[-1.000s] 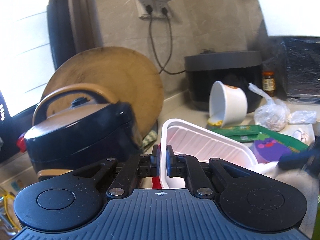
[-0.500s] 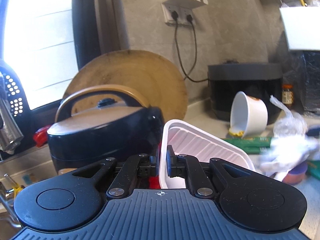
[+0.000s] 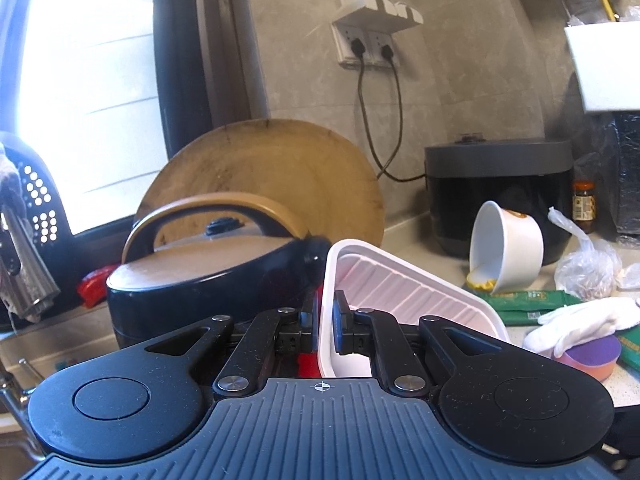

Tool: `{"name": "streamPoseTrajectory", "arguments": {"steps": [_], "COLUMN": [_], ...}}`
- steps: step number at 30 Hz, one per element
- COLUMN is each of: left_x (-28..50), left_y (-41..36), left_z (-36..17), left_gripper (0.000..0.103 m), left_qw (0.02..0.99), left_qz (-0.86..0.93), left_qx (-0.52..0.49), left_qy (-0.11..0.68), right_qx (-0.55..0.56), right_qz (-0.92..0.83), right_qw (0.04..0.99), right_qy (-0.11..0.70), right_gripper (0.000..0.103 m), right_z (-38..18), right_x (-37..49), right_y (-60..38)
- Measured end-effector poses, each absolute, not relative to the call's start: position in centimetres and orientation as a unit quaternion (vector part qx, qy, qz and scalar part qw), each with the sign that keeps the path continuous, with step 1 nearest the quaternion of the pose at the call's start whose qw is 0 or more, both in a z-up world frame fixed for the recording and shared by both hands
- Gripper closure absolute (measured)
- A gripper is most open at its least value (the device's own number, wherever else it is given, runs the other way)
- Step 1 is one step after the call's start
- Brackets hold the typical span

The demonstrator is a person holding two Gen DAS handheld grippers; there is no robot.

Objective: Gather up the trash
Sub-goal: 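Lift the tray with the left tool while the right tool grasps the ginger root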

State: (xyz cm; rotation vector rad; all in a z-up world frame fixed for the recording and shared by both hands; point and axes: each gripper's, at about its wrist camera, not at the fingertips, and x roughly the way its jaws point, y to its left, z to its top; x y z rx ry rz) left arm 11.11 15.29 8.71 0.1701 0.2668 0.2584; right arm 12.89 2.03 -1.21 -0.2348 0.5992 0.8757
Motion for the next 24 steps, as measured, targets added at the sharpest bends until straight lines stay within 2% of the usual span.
{"name": "streamPoseTrajectory", "arguments": {"steps": [4,7,8,10,11,19,21,23,24], "left_x": [11.1,10.9,10.8,10.5,10.4,9.7,9.7,9.7,9.7], "left_y": [15.0,14.9,14.8,14.8,14.8,14.6,14.9,15.1,15.2], "left_z": [8.7,8.7,8.7,8.7,8.7,8.1,8.1,8.2,8.3], "left_gripper": [0.092,0.092,0.092,0.092,0.092,0.092,0.092,0.092,0.092], "left_qw": [0.98,0.98,0.98,0.979,0.979,0.977,0.977,0.978,0.979], "left_qz": [0.123,0.121,0.121,0.121,0.122,0.124,0.127,0.131,0.133], "left_qx": [0.085,0.085,0.086,0.086,0.086,0.076,0.067,0.058,0.055], "left_qy": [0.133,0.135,0.135,0.137,0.139,0.156,0.154,0.151,0.148], "right_qx": [-0.115,-0.122,-0.12,-0.117,-0.115,-0.134,-0.142,-0.14,-0.137], "right_qz": [0.4,0.411,0.416,0.424,0.427,0.433,0.426,0.419,0.417], "right_qw": [0.858,0.849,0.848,0.846,0.848,0.856,0.859,0.862,0.864], "right_qy": [0.302,0.308,0.305,0.3,0.293,0.246,0.245,0.248,0.247], "right_gripper": [0.027,0.056,0.071,0.088,0.09,0.089,0.075,0.038,0.035], "right_z": [-1.1,-1.1,-0.9,-0.4,-0.2,0.7,0.3,0.0,-0.1], "right_x": [13.6,13.3,13.2,12.5,12.1,10.2,10.2,10.3,10.3], "right_y": [2.3,2.1,1.8,1.2,0.9,-1.5,-1.8,-1.9,-1.8]}}
